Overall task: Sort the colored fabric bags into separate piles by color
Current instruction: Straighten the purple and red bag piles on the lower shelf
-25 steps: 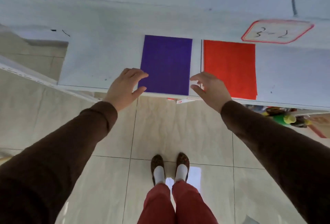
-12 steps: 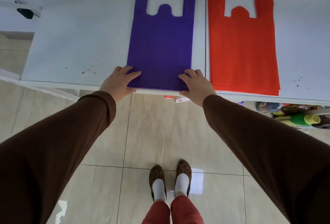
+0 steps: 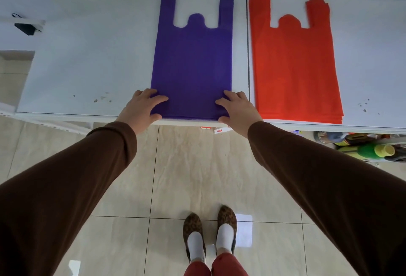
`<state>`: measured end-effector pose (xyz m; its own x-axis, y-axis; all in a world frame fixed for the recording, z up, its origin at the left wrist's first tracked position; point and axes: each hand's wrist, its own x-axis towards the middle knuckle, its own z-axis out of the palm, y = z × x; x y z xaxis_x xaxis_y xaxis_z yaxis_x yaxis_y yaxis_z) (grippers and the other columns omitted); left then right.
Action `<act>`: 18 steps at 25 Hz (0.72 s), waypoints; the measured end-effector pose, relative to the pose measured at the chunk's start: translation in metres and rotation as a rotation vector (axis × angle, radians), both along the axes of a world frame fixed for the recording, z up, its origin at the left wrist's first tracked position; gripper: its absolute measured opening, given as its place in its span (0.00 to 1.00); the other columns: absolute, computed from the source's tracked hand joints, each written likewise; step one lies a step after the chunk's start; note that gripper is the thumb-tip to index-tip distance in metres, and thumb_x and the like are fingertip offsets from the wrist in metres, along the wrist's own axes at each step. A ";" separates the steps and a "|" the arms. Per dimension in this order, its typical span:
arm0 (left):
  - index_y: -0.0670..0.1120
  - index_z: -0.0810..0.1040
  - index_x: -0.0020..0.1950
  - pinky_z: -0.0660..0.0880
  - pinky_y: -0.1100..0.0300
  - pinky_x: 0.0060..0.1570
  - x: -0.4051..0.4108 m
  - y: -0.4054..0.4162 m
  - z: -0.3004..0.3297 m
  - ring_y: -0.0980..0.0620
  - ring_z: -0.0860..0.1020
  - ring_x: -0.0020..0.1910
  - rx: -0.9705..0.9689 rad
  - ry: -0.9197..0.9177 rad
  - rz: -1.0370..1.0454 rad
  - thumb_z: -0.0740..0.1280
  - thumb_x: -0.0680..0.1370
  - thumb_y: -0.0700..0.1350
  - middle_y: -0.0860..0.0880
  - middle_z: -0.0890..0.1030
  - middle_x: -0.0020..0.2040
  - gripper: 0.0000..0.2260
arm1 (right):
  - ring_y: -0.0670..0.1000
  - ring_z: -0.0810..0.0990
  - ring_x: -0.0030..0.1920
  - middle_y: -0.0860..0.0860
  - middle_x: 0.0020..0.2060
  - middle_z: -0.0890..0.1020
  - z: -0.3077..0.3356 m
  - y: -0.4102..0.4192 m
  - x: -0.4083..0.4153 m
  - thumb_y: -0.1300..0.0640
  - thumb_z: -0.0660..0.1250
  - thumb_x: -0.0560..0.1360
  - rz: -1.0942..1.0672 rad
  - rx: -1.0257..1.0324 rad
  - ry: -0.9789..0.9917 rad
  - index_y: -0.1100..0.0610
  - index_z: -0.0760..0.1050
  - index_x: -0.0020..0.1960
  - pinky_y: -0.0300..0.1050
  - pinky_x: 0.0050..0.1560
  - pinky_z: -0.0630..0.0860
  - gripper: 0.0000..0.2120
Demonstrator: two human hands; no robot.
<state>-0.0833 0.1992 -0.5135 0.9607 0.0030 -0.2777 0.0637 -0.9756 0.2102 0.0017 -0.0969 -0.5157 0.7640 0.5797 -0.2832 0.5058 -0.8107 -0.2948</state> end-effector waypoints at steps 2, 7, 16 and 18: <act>0.53 0.67 0.73 0.70 0.47 0.67 0.001 -0.003 0.002 0.43 0.66 0.69 0.002 0.015 0.015 0.67 0.78 0.47 0.46 0.67 0.73 0.23 | 0.59 0.63 0.70 0.54 0.74 0.64 0.003 0.002 0.000 0.52 0.66 0.77 0.004 -0.026 0.019 0.51 0.67 0.71 0.54 0.68 0.70 0.24; 0.50 0.66 0.72 0.67 0.43 0.68 -0.001 -0.035 0.019 0.40 0.59 0.74 0.065 -0.002 0.036 0.70 0.75 0.51 0.43 0.63 0.75 0.27 | 0.57 0.63 0.71 0.51 0.74 0.65 0.029 -0.027 -0.005 0.47 0.69 0.74 -0.018 -0.014 0.037 0.51 0.67 0.72 0.55 0.68 0.70 0.29; 0.48 0.64 0.75 0.66 0.47 0.70 0.058 -0.221 0.043 0.44 0.61 0.73 -0.177 -0.064 -0.132 0.68 0.77 0.44 0.47 0.62 0.76 0.27 | 0.57 0.68 0.66 0.52 0.67 0.72 0.048 -0.250 0.035 0.52 0.67 0.76 -0.221 -0.083 -0.076 0.50 0.69 0.70 0.55 0.62 0.73 0.24; 0.48 0.62 0.77 0.65 0.48 0.71 0.071 -0.256 0.033 0.44 0.59 0.74 -0.149 -0.043 -0.172 0.68 0.77 0.43 0.47 0.60 0.77 0.29 | 0.57 0.65 0.69 0.51 0.71 0.68 0.041 -0.277 0.048 0.50 0.67 0.76 -0.188 -0.150 -0.048 0.48 0.66 0.73 0.56 0.62 0.73 0.27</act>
<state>-0.0125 -0.0571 -0.4801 0.9545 -0.1996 -0.2216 -0.1128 -0.9294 0.3514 0.0499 -0.3737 -0.4748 0.8692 0.3800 -0.3163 0.3520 -0.9249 -0.1438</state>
